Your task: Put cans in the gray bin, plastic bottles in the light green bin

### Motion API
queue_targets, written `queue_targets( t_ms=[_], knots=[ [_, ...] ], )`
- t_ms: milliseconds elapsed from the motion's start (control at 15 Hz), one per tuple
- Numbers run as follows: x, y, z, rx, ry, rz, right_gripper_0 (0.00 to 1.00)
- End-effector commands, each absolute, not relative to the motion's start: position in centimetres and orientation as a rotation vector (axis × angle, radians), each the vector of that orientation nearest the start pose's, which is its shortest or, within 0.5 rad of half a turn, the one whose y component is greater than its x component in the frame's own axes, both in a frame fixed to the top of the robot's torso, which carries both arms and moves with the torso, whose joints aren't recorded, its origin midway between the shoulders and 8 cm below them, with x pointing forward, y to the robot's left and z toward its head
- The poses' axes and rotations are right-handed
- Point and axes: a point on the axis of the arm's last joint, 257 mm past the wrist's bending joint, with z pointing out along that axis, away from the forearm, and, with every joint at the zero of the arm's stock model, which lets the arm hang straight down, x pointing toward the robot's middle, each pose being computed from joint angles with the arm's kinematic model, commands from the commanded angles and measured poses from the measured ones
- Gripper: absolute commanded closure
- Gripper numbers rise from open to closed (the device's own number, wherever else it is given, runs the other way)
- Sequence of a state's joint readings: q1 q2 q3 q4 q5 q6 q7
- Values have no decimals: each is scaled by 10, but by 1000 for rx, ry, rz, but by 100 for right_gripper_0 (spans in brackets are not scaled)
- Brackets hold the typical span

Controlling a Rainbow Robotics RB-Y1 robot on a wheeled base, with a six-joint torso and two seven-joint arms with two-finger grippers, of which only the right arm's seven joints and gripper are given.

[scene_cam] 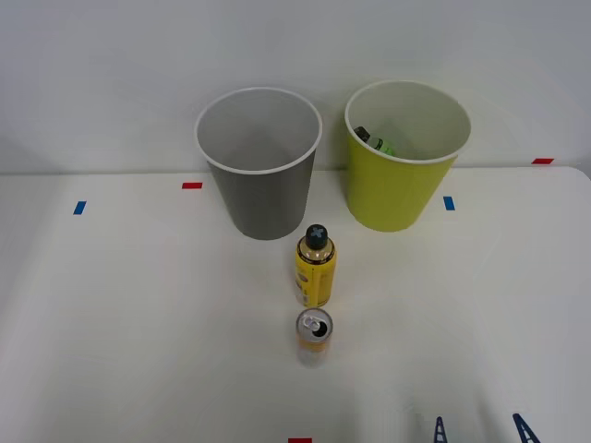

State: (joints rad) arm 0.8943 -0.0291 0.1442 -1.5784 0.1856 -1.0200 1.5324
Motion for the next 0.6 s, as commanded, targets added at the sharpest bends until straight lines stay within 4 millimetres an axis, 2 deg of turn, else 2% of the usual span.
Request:
queue_targets(
  t_ms=[67,600],
  knots=[
    [216,-225,-293,-94,1397,-90,12],
    [216,-225,-293,-94,1397,-90,13]
  ],
)
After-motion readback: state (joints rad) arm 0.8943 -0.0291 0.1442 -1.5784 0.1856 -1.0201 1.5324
